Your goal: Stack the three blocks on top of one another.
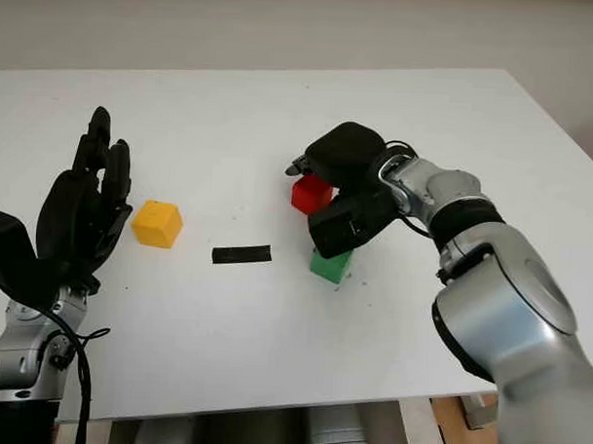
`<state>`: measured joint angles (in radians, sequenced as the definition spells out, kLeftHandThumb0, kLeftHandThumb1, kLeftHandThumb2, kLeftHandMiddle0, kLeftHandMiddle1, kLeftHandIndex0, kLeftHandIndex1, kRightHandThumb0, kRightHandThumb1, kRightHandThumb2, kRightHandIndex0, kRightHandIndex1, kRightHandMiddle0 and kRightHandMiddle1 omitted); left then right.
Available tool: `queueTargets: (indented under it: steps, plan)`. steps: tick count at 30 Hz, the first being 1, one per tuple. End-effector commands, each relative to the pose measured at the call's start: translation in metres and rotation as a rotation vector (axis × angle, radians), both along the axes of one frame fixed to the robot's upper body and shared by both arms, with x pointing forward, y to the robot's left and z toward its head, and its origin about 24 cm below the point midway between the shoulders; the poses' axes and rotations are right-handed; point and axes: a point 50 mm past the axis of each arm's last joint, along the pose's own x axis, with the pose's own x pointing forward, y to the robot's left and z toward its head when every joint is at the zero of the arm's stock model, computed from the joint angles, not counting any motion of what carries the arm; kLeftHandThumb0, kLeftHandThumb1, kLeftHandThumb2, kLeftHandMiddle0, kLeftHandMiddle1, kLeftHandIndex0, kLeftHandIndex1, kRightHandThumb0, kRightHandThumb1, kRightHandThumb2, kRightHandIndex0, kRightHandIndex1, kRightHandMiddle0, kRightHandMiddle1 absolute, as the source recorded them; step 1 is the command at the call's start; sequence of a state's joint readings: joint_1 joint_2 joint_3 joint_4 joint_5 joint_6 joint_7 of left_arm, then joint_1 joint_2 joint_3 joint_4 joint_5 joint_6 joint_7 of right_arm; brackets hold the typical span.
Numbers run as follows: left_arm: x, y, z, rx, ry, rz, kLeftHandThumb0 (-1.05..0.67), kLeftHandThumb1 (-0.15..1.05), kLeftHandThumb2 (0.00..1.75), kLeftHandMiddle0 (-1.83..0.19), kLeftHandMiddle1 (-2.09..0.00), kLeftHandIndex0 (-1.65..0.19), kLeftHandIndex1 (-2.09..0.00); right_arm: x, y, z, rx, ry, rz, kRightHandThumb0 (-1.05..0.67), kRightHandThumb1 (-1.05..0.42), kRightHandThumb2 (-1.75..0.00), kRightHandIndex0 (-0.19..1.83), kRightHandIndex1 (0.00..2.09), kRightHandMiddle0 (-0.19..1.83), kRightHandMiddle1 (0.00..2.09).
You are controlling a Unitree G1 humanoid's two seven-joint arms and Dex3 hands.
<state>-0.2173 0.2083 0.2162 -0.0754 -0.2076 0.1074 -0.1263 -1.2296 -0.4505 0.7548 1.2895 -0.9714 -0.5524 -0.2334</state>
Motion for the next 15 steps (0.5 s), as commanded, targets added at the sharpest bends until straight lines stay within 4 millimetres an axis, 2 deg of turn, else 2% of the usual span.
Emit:
queueTargets:
  steps: [1,15]
  plan:
    - [-0.0034,-0.0005,0.0006,0.005,-0.01,-0.001,-0.69,1.05,0.55,0.19,-0.05,0.18,-0.05,-0.0004,-0.0042,-0.0024,-0.005,-0.014,-0.007,-0.47,-0.84,-0.05,0.29,0.01,0.63,0.14]
    - [-0.0039,-0.0001,-0.0006,0.01,-0.01,-0.005,-0.69,1.05,0.55,0.19,-0.04,0.19,-0.05,-0.001,-0.0075,-0.0038,-0.007,-0.088,0.006,-0.36,-0.9,-0.07,0.37,0.07,0.91,0.3]
